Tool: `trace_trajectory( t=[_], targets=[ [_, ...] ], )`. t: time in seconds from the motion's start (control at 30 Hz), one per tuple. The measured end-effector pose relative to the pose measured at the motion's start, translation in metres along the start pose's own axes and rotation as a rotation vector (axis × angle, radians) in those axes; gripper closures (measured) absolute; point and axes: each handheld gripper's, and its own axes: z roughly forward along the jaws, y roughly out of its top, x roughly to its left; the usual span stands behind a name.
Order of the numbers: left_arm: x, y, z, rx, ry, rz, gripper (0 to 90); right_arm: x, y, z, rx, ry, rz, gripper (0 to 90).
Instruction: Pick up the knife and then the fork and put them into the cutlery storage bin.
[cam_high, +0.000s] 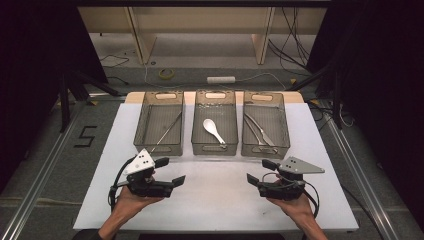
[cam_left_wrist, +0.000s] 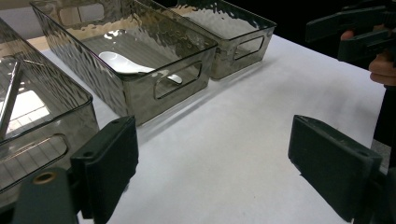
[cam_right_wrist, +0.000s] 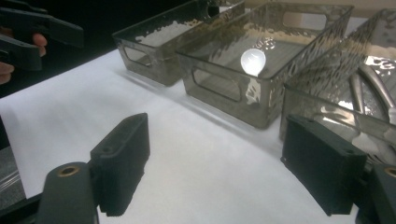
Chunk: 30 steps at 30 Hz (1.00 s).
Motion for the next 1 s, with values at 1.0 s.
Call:
trace_trajectory(
  t=[1.0],
  targets=[
    [-0.0010, -0.0010, -0.0003, 0.002, -0.007, 0.003, 15.6, -0.0010, -0.0068, -0.0041, 0.018, -0.023, 0.003, 22.0]
  ],
)
